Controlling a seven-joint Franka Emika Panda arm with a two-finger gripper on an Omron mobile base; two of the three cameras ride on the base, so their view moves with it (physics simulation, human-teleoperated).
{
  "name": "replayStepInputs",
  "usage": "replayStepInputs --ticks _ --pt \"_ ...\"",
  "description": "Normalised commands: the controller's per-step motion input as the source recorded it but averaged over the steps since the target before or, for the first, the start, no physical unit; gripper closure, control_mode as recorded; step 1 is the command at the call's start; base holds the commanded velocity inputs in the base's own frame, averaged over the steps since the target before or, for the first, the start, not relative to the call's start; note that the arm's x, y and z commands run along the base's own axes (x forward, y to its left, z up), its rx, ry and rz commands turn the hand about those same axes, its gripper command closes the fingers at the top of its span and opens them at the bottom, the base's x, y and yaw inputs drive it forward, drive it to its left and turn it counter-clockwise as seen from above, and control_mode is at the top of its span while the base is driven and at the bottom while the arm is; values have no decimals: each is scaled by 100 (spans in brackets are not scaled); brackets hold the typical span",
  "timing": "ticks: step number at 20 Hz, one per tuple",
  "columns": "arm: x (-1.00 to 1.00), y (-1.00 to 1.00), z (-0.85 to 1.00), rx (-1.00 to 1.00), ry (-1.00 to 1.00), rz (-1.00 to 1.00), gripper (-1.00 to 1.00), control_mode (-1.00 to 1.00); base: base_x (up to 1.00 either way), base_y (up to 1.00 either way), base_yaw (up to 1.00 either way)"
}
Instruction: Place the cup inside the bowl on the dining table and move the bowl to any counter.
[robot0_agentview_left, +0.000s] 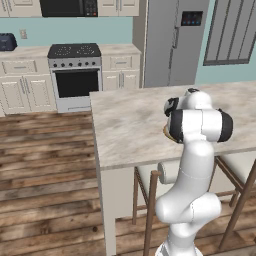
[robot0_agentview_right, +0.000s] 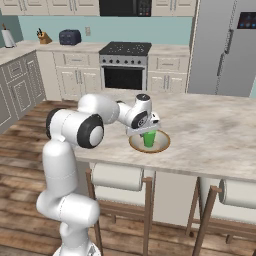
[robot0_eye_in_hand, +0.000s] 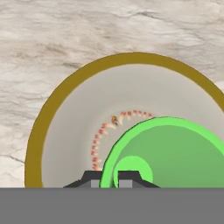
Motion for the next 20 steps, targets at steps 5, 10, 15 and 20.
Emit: replayStepInputs --ticks 5,10,15,20 --pt "0 -1 -3 0 0 4 100 -100 0 0 0" --pt "0 0 -6 0 0 4 100 -100 0 0 0" --pt "0 0 -5 0 0 4 100 -100 0 0 0" --pt "0 -1 -9 0 0 4 100 -100 0 0 0"
